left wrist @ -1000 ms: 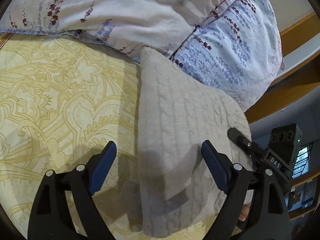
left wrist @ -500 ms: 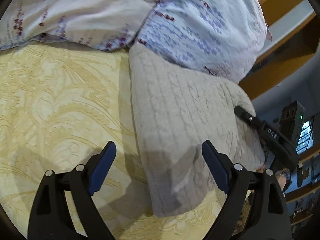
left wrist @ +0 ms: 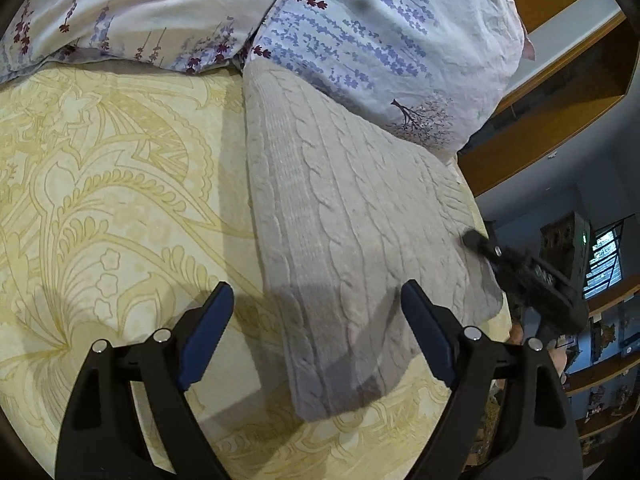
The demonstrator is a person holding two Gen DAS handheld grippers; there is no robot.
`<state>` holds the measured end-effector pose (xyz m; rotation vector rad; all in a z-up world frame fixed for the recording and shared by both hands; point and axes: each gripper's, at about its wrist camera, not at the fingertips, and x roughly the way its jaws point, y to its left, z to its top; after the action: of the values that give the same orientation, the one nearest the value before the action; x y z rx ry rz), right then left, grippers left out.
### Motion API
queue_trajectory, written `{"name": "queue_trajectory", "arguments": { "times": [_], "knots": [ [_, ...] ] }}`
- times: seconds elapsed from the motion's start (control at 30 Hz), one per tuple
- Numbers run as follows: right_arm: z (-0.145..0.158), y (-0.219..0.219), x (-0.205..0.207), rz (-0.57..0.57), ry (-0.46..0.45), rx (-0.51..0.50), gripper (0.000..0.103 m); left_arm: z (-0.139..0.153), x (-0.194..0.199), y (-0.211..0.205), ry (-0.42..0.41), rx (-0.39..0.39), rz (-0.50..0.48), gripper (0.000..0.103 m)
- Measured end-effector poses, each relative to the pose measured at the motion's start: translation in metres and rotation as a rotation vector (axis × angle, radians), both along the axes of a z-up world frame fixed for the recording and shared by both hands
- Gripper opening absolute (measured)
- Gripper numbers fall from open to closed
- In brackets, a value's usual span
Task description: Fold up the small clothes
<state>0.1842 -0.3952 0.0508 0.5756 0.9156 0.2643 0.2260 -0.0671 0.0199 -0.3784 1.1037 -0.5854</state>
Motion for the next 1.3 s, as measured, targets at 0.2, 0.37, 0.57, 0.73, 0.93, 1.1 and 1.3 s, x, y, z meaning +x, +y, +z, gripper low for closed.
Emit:
{"name": "queue_trajectory", "arguments": {
  "times": [0.2,0.37,0.57,0.73,0.93,1.1,1.3],
  "knots": [
    [-0.001,0.008,-0.037,0.046,-0.011,-0.019,0.040,-0.003,-0.010,-0.005,0.008,0.017,-0.025,0.083],
    [0.006,0.012,-0.046,0.042,-0.071,-0.079,0.009,-0.005,-0.016,-0.010,0.009,0.030,-0.030,0.083],
    [0.028,-0.001,-0.064,-0.009,-0.154,-0.113,0.008,0.001,-0.023,-0.013,-0.021,0.045,-0.037,0.083],
    [-0.012,-0.007,-0.061,-0.028,-0.022,-0.127,0.008,-0.005,-0.023,-0.013,-0.008,0.056,-0.042,0.083],
    [-0.005,-0.011,-0.058,0.008,-0.008,-0.075,0.019,-0.006,-0.019,-0.010,-0.004,0.043,-0.039,0.083],
    [0.007,-0.029,-0.033,-0.020,-0.022,0.046,0.056,0.005,0.009,0.001,-0.012,-0.010,0.008,0.084],
    [0.006,-0.044,0.033,-0.041,0.035,0.113,0.056,0.007,0.072,0.010,0.010,-0.025,0.111,0.083]
  ]
}}
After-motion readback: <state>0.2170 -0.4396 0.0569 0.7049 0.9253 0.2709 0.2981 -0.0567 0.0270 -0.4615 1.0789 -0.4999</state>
